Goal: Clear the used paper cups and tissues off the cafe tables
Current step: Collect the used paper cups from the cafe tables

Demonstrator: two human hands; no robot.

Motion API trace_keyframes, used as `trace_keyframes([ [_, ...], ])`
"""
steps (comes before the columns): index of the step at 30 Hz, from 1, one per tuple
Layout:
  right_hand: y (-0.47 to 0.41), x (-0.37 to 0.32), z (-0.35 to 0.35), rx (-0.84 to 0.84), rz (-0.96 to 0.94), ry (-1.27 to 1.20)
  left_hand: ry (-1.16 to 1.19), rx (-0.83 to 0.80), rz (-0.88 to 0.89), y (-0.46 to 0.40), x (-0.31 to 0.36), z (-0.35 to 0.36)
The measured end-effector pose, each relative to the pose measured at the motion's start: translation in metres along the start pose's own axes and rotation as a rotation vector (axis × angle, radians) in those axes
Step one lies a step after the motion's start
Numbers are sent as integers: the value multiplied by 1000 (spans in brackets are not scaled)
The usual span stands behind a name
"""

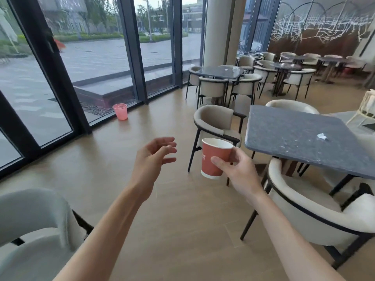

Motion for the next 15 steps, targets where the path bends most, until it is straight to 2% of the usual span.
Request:
trace_keyframes([
  [8,-210,29,94,-30,-13,-87,-47,48,27,-212,-28,-24],
  [15,-372,27,158,-58,-11,-105,-23,142,15,-368,-33,-56],
])
Point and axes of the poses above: each hand's wrist, its own y-axis away from the middle knuckle, its own z-axis out of the palm, x = y × z, the point moved 2 cm from there along -y, towards the middle knuckle, and after that the axes turned 11 degrees about y, right-handed, at the moved point
